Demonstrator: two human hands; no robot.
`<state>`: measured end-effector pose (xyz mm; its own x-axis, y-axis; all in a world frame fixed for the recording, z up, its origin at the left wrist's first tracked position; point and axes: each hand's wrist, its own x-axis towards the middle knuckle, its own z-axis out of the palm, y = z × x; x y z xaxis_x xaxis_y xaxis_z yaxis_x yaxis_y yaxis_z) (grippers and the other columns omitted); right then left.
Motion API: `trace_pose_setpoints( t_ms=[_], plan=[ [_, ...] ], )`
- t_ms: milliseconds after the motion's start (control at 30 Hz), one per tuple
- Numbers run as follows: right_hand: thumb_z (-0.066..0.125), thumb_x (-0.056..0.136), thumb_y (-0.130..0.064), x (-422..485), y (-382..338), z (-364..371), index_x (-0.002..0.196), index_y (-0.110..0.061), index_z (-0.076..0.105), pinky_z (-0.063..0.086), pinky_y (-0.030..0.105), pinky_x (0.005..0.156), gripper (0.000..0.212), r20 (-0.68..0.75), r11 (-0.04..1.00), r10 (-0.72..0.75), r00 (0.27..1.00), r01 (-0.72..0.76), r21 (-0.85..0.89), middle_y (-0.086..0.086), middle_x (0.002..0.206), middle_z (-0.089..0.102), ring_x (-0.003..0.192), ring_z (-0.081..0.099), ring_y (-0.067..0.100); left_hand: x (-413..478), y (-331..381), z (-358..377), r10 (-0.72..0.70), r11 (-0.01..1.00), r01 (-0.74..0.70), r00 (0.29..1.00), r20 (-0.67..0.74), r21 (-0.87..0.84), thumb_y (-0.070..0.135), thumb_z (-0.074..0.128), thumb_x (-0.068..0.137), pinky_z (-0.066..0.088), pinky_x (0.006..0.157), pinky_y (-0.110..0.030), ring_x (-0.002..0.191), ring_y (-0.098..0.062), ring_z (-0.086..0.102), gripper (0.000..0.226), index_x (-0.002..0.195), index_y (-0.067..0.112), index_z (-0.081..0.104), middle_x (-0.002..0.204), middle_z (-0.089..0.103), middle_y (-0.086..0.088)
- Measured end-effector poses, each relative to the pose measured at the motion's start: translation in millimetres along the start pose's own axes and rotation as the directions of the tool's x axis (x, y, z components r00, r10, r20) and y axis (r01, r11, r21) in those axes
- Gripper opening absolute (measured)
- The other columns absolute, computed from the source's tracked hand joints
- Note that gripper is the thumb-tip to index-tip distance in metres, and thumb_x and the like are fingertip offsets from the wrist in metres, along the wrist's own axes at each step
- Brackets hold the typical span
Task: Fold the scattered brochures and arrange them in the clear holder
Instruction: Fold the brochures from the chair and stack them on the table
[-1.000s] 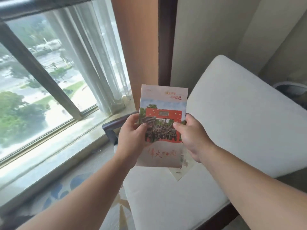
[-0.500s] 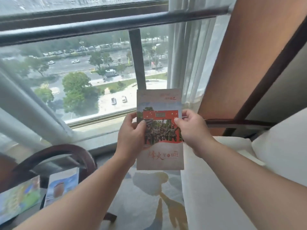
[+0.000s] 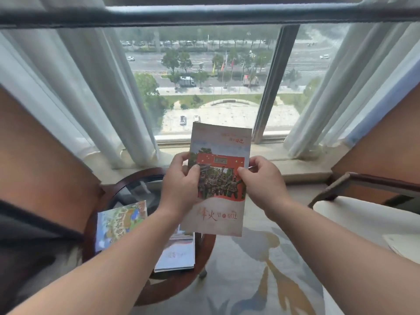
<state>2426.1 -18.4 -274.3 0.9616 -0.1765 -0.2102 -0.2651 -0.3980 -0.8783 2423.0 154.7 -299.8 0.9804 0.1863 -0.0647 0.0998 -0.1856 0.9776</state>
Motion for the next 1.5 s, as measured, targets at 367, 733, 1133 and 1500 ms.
trace_pose_setpoints(
  t_ms=[367,733,1133,1500],
  plan=[
    [0.059,0.091,-0.028,25.2,73.8,136.9,0.107,-0.028,0.054,0.056,0.048,0.077,0.016,0.273,0.964,0.087,0.958,-0.012,-0.264,-0.006,0.09,0.064,0.086,0.065,0.019,-3.5,-142.9,-63.9,-0.177,0.905,0.232,0.968,-0.18,0.357,0.027,0.051,0.097,0.053,0.065,-0.036,0.072,-0.003,0.061,0.017,0.106,0.04,0.045,0.081,0.064,0.01],
    [0.063,0.082,-0.016,45.0,170.5,223.8,0.114,-0.028,0.051,0.057,0.036,0.073,0.037,0.382,0.895,0.264,0.886,-0.077,-0.439,-0.007,0.105,0.066,0.088,0.065,0.014,21.7,-272.7,-50.2,-0.336,0.676,0.416,0.909,-0.248,0.608,0.031,0.052,0.095,0.038,0.067,-0.032,0.088,-0.018,0.049,0.028,0.121,0.026,0.046,0.109,0.046,0.003],
    [0.068,0.083,-0.025,64.0,192.6,248.9,0.142,-0.021,0.032,0.054,0.042,0.081,0.069,0.423,0.782,0.25,0.871,0.076,-0.618,0.002,0.122,0.052,0.104,0.061,0.024,38.1,-307.5,-44.3,-0.369,0.574,0.465,0.882,-0.294,0.674,0.029,0.052,0.093,0.045,0.086,-0.043,0.106,-0.026,0.048,0.041,0.132,0.024,0.04,0.115,0.047,-0.004],
    [0.072,0.081,-0.041,104.3,201.4,244.4,0.156,-0.016,-0.007,0.012,0.041,0.122,0.111,0.685,0.391,0.147,0.714,0.594,-0.703,0.002,0.164,-0.014,0.151,-0.005,0.02,56.0,-328.4,-4.9,-0.244,0.424,0.017,0.965,0.096,0.905,0.07,0.018,0.086,-0.014,0.116,-0.048,0.147,-0.025,-0.019,0.081,0.154,0.03,0.0,0.163,-0.012,-0.009]
  ],
)
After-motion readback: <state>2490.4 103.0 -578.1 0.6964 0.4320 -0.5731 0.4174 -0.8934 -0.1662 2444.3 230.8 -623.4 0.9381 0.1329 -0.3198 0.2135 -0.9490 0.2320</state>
